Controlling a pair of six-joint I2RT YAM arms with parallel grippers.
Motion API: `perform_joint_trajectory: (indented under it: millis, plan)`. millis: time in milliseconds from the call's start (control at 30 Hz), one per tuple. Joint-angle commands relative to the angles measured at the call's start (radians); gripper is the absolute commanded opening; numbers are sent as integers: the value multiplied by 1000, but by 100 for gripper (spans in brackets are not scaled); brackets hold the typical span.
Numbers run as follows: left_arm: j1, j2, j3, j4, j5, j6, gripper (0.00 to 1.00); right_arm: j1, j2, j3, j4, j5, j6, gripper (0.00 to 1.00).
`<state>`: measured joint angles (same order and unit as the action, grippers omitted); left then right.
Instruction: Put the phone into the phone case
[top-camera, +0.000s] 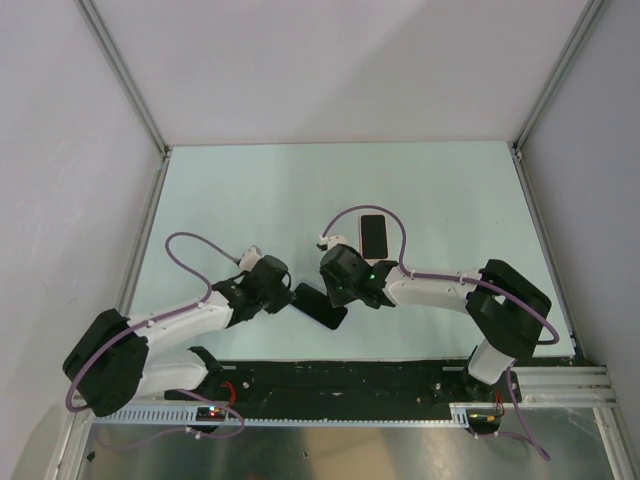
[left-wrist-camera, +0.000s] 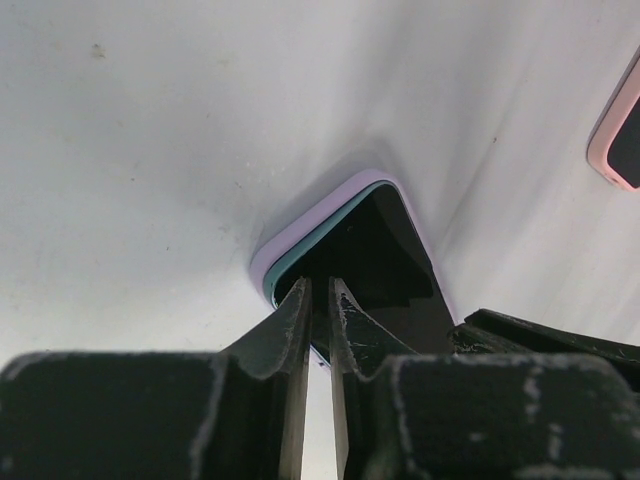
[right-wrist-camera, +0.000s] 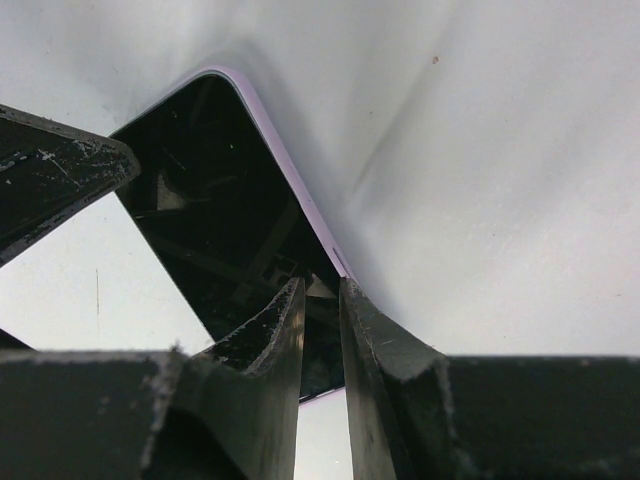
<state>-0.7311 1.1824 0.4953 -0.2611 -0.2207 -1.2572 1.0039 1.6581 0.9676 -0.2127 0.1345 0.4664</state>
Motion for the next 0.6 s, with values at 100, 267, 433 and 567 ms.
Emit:
perform_joint_trajectory:
  millis: [100,267,433,567]
  plan:
    - [11,-68,-24,4,-7,2,24,-6,-35,35,4,20,-3,25]
    - [28,-124,-49,-22,-15,2,27,-5,-30,35,10,16,-3,25]
    - [29,-97,-49,-23,-8,-3,25,-6,-25,35,14,14,0,25]
    - [32,-69,-35,-22,-5,3,22,-6,-26,35,9,16,-1,25]
